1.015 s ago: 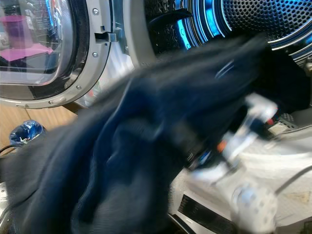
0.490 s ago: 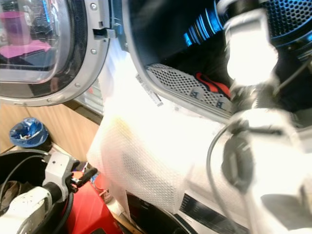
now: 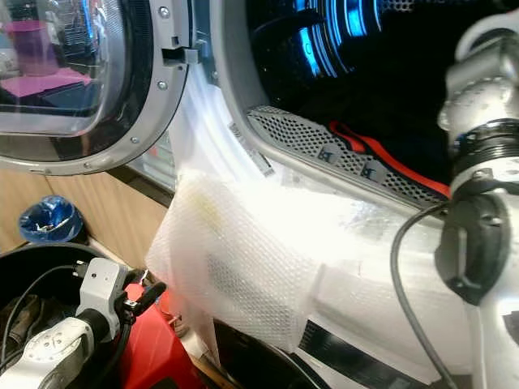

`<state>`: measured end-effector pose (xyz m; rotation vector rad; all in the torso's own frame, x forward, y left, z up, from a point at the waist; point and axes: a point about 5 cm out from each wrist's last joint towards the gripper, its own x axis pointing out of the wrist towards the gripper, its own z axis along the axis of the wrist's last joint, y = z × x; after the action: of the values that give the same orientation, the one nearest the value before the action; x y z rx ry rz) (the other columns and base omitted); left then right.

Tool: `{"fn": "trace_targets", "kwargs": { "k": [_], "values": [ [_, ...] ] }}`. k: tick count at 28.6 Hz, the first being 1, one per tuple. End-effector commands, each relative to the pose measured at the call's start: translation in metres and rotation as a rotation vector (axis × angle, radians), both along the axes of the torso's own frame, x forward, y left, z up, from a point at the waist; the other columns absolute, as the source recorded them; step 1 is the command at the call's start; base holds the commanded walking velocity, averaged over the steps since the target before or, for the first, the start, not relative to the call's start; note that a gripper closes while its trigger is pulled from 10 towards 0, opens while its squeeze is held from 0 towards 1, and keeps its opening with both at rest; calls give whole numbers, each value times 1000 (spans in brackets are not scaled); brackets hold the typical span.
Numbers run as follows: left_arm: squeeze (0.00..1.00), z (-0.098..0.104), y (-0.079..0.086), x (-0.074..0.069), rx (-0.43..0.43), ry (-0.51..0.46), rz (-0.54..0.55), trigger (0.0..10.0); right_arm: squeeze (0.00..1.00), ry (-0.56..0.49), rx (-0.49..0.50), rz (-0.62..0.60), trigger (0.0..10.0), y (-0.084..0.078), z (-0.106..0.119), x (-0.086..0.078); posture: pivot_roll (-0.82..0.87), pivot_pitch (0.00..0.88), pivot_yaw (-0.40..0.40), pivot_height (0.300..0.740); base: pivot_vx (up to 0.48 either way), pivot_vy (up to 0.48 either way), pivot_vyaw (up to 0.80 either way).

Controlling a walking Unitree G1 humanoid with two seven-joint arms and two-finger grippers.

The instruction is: Clothes washing

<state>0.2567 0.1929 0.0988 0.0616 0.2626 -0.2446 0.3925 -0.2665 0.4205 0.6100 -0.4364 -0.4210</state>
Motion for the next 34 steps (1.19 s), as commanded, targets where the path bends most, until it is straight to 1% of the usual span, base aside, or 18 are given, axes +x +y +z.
{"fn": "trace_targets", "kwargs": {
  "k": [1, 2, 3, 4, 6, 7, 8, 9, 10, 12, 14, 15, 24, 28, 31, 32, 33, 34],
  "values": [
    [0, 1, -1, -2, 16, 9, 3, 10000, 0, -1, -79, 2, 0, 8, 17, -3, 171, 39, -113, 740, 0, 0, 0],
    [0, 0, -2, -3, 18, 20, -12, 10000, 0, 42, -154, 14, 9569, 18, 13, 2, 166, 42, -109, 740, 0, 0, 0],
    [0, 0, -2, -3, 18, 20, -12, 10000, 0, 42, -154, 14, 9569, 18, 13, 2, 166, 42, -109, 740, 0, 0, 0],
    [0, -2, -5, -3, 18, 33, -32, 10000, 0, 82, -221, 46, 10000, 28, 8, 7, 166, 42, -109, 740, 0, 0, 0],
    [0, -3, -7, -4, 20, 38, -41, 10000, 0, 97, -228, 54, 10000, 31, 4, 9, 164, 43, -107, 740, 0, 0, 0],
    [0, -3, -9, -5, 17, 42, -55, 10000, 0, 105, -285, 101, 10000, 41, 1, 13, 165, 44, -106, 740, 0, 0, 0],
    [0, -3, -11, -5, 16, 45, -62, 10000, 976, 120, -329, 140, 10000, 51, -2, 16, 163, 45, -104, 740, 0, 0, 0],
    [0, -3, -12, -5, 16, 45, -62, 10000, 976, 124, -345, 151, 10000, 53, -3, 17, 163, 45, -103, 740, 0, 0, 0],
    [0, -3, -12, -6, 16, 46, -64, 10000, 1000, 123, -368, 169, 10000, 57, -3, 17, 162, 45, -104, 740, 0, 0, 0],
    [0, -3, -14, -6, 10, 49, -76, 10000, 1000, 122, -419, 167, 10000, 62, -1, 18, 159, 47, -101, 740, 0, 0, 0],
    [0, -3, -15, -6, 10, 51, -80, 10000, 1000, 128, -435, 149, 10000, 62, 0, 17, 155, 46, -102, 740, 0, 0, 0],
    [0, -3, -15, -6, 11, 54, -82, 10000, 1000, 133, -468, 137, 10000, 61, 2, 17, 153, 47, -103, 740, 0, 0, 0],
    [0, -4, -18, -6, 11, 64, -92, 10000, 1000, 160, -484, 104, 10000, 54, 0, 16, 147, 47, -100, 740, 0, 0, 0],
    [0, -4, -18, -6, 12, 68, -93, 10000, 1000, 178, -445, 53, 10000, 44, -4, 15, 149, 49, -98, 740, 0, 0, 0],
    [0, -4, -18, -7, 14, 69, -91, 10000, 1000, 189, -386, -51, 10000, 28, -5, 10, 155, 51, -99, 740, 0, 0, 0],
    [0, -4, -17, -7, 13, 69, -82, 10000, 1000, 198, -359, -97, 10000, 19, -7, 8, 160, 53, -100, 740, 0, 0, 0],
    [0, -4, -17, -8, 10, 70, -78, 10000, 1000, 207, -337, -114, 10000, 14, -11, 8, 160, 54, -100, 740, 0, 0, 0],
    [0, -4, -17, -8, 10, 70, -78, 10000, 1000, 207, -337, -114, 10000, 14, -11, 8, 160, 54, -100, 740, 0, 0, 0]
  ]
}}
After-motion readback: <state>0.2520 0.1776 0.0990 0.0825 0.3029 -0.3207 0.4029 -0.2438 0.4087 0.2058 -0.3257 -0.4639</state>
